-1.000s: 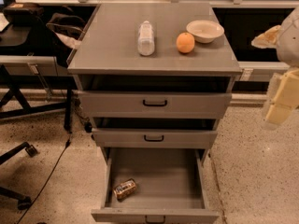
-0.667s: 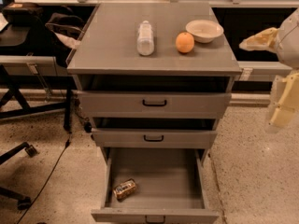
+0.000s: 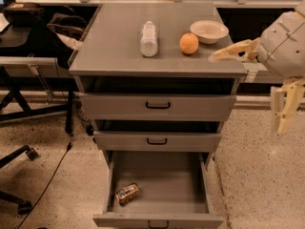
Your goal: Pick orange can from bottom drawer and place on counter
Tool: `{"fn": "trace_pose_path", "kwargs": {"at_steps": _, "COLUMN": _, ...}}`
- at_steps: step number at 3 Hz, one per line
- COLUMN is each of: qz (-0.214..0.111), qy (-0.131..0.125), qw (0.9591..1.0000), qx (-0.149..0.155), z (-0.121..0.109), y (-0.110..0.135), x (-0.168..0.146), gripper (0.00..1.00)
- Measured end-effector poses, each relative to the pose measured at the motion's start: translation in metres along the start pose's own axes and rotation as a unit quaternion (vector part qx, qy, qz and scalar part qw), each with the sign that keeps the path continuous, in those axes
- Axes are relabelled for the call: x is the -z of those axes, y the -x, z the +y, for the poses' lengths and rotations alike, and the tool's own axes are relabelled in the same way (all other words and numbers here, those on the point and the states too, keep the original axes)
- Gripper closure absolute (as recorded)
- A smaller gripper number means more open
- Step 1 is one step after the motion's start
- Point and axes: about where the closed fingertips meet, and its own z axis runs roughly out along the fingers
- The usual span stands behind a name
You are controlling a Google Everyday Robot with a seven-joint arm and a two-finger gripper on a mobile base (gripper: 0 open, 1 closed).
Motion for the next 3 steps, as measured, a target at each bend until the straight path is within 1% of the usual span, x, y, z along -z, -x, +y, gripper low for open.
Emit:
{"fn": "trace_pose_path", "kwargs": {"at_steps": 1, "qz": 0.003, "qy": -0.015, "qw": 0.9991, "qx": 0.041, "z": -0.008, "y": 0.001, "x": 0.0, "gripper": 0.0}}
{"fn": "trace_pose_path", "kwargs": {"at_steps": 2, "qz": 0.004, "qy": -0.018, "qw": 0.9991, "qx": 0.039, "z": -0.01, "y": 0.0, "x": 0.0, "gripper": 0.0}}
{"fn": "trace_pose_path", "kwargs": {"at_steps": 3, "qz": -0.006, "qy": -0.022, "qw": 0.9985, "qx": 0.05, "z": -0.017, "y": 0.0, "x": -0.023, "gripper": 0.0}}
